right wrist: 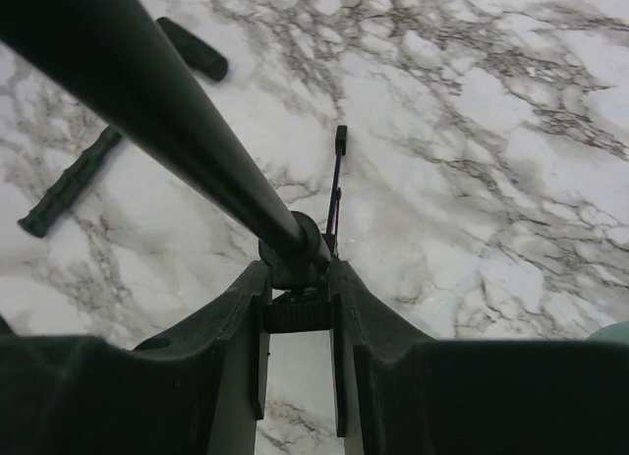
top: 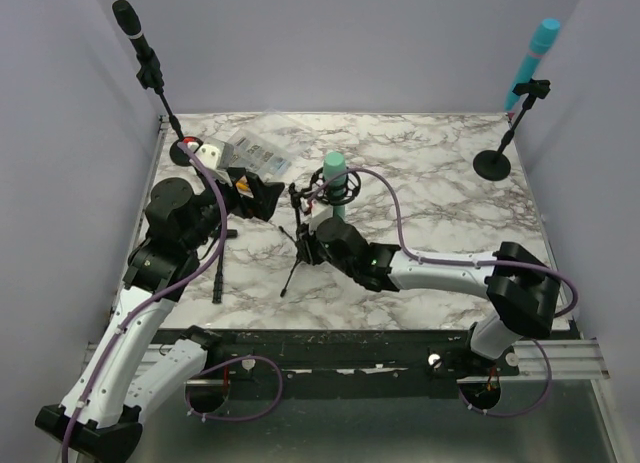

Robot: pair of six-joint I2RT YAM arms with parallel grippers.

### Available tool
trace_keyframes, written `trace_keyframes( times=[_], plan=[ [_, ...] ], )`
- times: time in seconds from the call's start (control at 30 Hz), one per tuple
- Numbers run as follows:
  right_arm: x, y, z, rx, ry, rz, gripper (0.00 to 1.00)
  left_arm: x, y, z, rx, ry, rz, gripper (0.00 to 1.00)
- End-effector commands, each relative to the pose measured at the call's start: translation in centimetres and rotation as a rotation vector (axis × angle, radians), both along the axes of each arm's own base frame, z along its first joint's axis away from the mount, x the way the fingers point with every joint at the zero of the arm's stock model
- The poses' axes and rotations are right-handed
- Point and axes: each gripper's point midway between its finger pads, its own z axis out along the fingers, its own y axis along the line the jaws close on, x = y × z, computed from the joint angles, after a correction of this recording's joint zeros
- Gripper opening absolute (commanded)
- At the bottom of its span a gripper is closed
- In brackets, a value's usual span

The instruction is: Remove the microphone from the stand

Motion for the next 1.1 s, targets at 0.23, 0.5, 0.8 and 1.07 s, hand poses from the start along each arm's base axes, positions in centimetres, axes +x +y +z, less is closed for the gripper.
trace_keyframes(
  times=[0.23,0.5,0.8,1.07],
  plan=[
    [-7.6,3.1,-6.5,-0.145,0.122,0.246,0.11,-0.1,0.6,1.0,0.01,-0.051,0.029,0.98],
    [-8.2,0.5,-4.2,-0.129,0.104,0.229,0.6,-0.7,1.6,2.1,-0.013,-0.089,0.074,0.98],
    [-10.7,-3.0,2.6,0.011,0.069,0.291,0.81,-1.9,1.3,3.0,-0.034,-0.132,0.029,0.99],
    [-7.6,-9.4,12.0,0.166,-0.121,0.004,0.81,-1.9,0.2,2.6,-0.038,-0.113,-0.027,0.99]
  ],
)
